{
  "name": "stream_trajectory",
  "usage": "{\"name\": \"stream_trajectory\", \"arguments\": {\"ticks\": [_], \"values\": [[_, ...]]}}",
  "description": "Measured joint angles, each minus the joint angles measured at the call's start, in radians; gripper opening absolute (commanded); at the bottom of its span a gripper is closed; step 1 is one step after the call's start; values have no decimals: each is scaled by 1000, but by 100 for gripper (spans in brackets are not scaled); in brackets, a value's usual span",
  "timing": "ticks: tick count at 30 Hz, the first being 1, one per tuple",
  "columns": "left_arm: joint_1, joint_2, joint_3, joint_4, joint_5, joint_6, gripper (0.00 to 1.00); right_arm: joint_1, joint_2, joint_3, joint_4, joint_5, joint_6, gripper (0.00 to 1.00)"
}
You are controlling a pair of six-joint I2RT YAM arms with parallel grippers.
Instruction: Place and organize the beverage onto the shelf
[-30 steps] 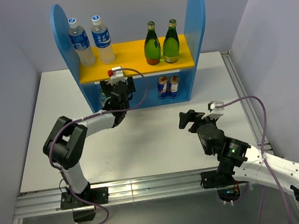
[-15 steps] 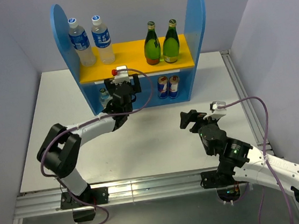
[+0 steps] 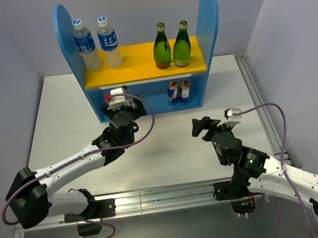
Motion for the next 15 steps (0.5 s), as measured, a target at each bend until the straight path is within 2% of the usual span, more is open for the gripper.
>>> {"name": "stream_trajectory", "arguments": {"ticks": [2, 6, 7, 8, 11, 14, 15], "values": [[5, -32, -64, -36, -32, -49, 92, 0, 0, 0, 0, 0, 0, 97], [28, -24, -161, -108, -37, -130, 70, 0, 0, 0, 1, -3, 0, 95], [37, -17, -172, -119, -33, -143, 70, 0, 0, 0, 1, -3, 0, 95], [52, -4, -179, -131, -28, -159, 64, 0, 0, 0, 0, -4, 0, 95], [100, 35, -181, -139, -6, -191, 56, 0, 0, 0, 1, -7, 0, 94], [147, 73, -183, -130, 19, -208, 43, 0, 0, 0, 2, -10, 0, 93], [163, 87, -184, -121, 27, -209, 42, 0, 1, 0, 2, -11, 0, 93]]}}
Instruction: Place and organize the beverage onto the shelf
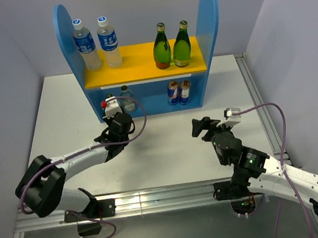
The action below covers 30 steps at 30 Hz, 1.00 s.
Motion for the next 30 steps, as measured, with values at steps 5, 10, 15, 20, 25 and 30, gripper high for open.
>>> {"name": "stream_trajectory", "arguments": {"ticks": [5, 10, 15, 20, 25, 30], "values": [[58, 76, 0, 42, 31, 1, 44, 0, 11, 0, 2, -4, 0, 93], [105, 144, 0, 76, 62, 4, 44, 0, 25, 0, 2, -5, 0, 93], [141, 197, 21, 108, 84, 12, 43, 0, 30, 0, 4, -6, -1, 93], [168, 241, 58, 131, 106, 32, 43, 0, 42, 0, 10, -6, -1, 93], [195, 276, 93, 149, 128, 55, 43, 0, 47, 0, 11, -5, -1, 93], [216, 292, 115, 160, 136, 70, 48, 0, 47, 0, 13, -5, -1, 93]]}}
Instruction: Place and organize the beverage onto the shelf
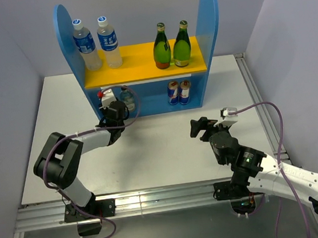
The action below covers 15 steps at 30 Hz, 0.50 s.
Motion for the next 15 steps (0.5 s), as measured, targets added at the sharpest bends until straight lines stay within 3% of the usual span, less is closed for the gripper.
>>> {"name": "stream_trajectory", "arguments": {"ticks": [1, 4, 8, 15], "values": [[2, 1, 3, 0, 0, 2, 51, 0, 0, 0, 0, 0, 0, 93], [3, 1, 9, -2, 7, 4, 74, 0, 0, 0, 0, 0, 0, 93], [3, -18, -1, -15, 25, -10, 88, 0, 0, 0, -1, 0, 0, 94], [-10, -197, -62, -79, 32, -36, 93, 0, 0, 0, -10, -2, 5, 94]]}}
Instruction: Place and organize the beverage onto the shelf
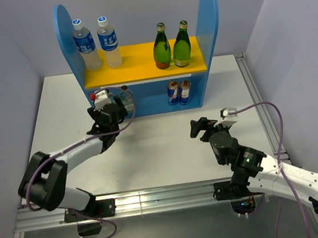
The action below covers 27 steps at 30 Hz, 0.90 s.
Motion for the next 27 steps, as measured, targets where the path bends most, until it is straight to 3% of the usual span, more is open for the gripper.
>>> {"name": "stream_trajectory", "arguments": {"ticks": [11, 14, 18, 22, 27], "values": [[-69, -397, -46, -296, 34, -33, 92, 4, 7, 87, -87, -93, -7, 94], [-161, -523, -49, -335, -12, -11, 93, 5, 66, 226, -160, -161, -44, 90], [-280, -633, -34, -379, 47, 1, 88, 14, 130, 434, -232, -216, -82, 91], [-291, -644, 105, -513, 137, 0, 87, 23, 66, 517, -310, -230, -114, 92], [-298, -642, 331, -676, 145, 19, 88, 23, -14, 617, -411, -196, -154, 95]]}}
